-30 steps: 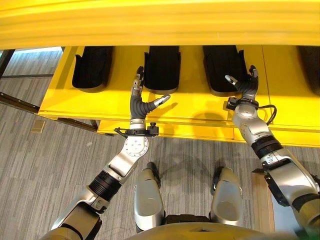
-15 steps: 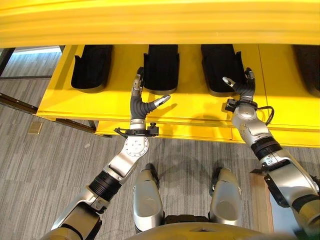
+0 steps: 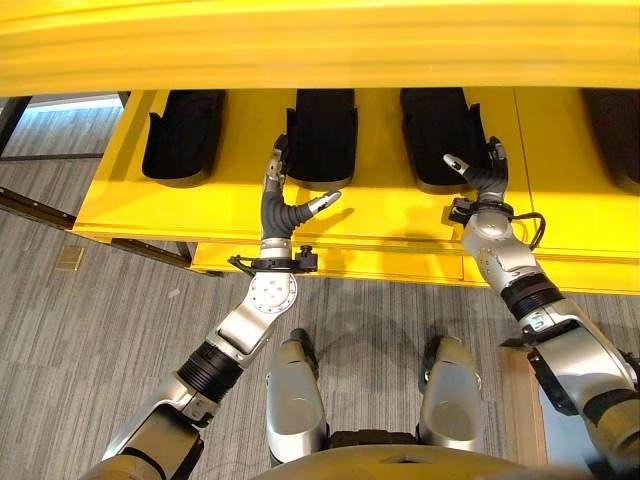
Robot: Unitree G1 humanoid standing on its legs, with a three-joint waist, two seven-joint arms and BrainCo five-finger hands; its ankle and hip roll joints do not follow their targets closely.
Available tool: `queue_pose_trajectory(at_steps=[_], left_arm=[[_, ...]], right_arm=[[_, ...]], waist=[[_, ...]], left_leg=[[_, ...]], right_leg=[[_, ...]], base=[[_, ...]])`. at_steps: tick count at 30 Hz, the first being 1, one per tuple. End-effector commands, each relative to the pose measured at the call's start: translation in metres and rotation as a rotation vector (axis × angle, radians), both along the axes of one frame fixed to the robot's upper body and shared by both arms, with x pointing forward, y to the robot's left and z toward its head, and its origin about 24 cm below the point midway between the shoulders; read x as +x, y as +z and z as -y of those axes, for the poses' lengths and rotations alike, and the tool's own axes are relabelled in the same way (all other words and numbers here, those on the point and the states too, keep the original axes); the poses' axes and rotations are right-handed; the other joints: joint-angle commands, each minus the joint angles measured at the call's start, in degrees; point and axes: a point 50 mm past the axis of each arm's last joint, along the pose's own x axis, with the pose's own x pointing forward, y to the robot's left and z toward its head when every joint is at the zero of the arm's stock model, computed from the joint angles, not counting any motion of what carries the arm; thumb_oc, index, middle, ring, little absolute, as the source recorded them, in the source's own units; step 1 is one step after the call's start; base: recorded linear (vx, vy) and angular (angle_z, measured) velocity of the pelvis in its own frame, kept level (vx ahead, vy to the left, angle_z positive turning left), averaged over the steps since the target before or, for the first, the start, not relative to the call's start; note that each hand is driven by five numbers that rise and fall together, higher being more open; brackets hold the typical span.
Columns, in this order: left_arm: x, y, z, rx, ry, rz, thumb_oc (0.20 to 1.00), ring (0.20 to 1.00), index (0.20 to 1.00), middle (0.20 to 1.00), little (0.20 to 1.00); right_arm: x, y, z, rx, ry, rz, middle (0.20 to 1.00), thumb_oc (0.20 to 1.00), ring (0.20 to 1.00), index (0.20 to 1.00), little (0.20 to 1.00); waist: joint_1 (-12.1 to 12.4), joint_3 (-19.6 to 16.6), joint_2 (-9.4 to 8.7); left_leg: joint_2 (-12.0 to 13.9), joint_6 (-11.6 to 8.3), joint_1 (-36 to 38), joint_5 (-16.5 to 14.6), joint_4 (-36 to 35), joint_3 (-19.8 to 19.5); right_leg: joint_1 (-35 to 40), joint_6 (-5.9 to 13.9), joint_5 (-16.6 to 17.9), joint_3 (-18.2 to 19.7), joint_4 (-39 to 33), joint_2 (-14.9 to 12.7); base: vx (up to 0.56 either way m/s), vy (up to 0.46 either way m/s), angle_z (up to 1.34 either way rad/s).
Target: Move parts from the plastic box to the shelf.
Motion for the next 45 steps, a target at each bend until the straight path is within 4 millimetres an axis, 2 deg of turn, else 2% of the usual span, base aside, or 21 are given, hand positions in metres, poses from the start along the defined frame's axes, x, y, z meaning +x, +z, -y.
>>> queue_pose_trajectory(at_steps=[1,17,26,29,30,36,41,45], left_arm=[[-0.014,0.031,0.011,-0.039,-0.075,0.160,1.000,1.000,1.000,1.000,1.000],[-0.015,0.032,0.013,-0.038,-0.077,0.165,1.000,1.000,1.000,1.000,1.000],[-0.014,0.032,0.013,-0.036,-0.071,0.160,1.000,1.000,1.000,1.000,1.000],[-0.014,0.030,0.013,-0.046,-0.058,0.159,1.000,1.000,1.000,1.000,1.000],[-0.014,0.030,0.013,-0.046,-0.058,0.159,1.000,1.000,1.000,1.000,1.000],[-0.015,0.031,0.012,-0.072,-0.034,0.161,1.000,1.000,1.000,1.000,1.000],[-0.018,0.028,0.012,-0.090,-0.019,0.161,1.000,1.000,1.000,1.000,1.000],[-0.021,0.026,0.011,-0.100,-0.014,0.155,1.000,1.000,1.000,1.000,1.000]], right_arm=[[-0.019,-0.063,-0.045,0.119,0.140,-0.249,1.000,1.000,1.000,1.000,1.000],[-0.024,-0.063,-0.066,0.100,0.222,-0.246,1.000,1.000,1.000,1.000,1.000],[-0.025,-0.066,-0.062,0.113,0.172,-0.246,1.000,1.000,1.000,1.000,1.000],[-0.026,-0.064,-0.049,0.106,-0.011,-0.230,1.000,1.000,1.000,1.000,1.000],[-0.026,-0.064,-0.048,0.105,-0.021,-0.224,1.000,1.000,1.000,1.000,1.000],[-0.030,-0.052,-0.010,0.125,-0.305,-0.114,1.000,1.000,1.000,1.000,1.000],[-0.033,-0.041,0.012,0.161,-0.420,-0.026,1.000,1.000,1.000,1.000,1.000],[-0.035,-0.018,0.017,0.062,-0.428,0.132,1.000,1.000,1.000,1.000,1.000]], waist=[[1.8,1.0,-0.07],[1.9,0.8,-0.23],[1.7,1.0,-0.15],[1.4,0.9,-0.01],[1.4,0.9,0.01],[0.4,0.9,0.37],[-0.4,1.0,0.66],[-1.0,0.8,0.90]], left_leg=[[-2.3,5.03,1.8,-1.9,-0.2,2.7],[-2.2,4.96,1.8,-1.8,-0.2,2.6],[-2.1,4.94,1.7,-1.8,-0.1,2.6],[-2.1,4.94,2.0,-1.7,-0.3,2.8],[-2.1,4.94,2.0,-1.7,-0.3,2.8],[-2.1,5.06,1.6,-2.2,0.2,2.8],[-2.5,5.19,1.8,-2.4,0.1,2.8],[-2.9,5.25,2.3,-2.3,-0.7,2.9]], right_leg=[[3.8,-3.79,-4.8,-2.9,7.5,2.9],[4.1,-3.58,-4.6,-2.8,7.2,3.0],[4.2,-3.43,-4.4,-2.6,7.0,2.9],[4.5,-3.43,-4.3,-2.4,6.6,3.0],[4.5,-3.43,-4.3,-2.4,6.6,3.0],[3.9,-3.55,-4.5,-1.7,7.1,3.6],[4.0,-3.80,-4.6,-1.2,6.7,4.0],[4.1,-3.83,-4.5,-1.0,6.3,4.1]], base=[[0.00,0.000,0.00],[0.00,0.000,0.00],[0.00,0.000,0.00],[0.00,0.000,0.00],[0.00,0.000,0.00],[0.00,0.000,0.00],[0.01,0.024,-0.06],[0.00,0.000,0.00]])
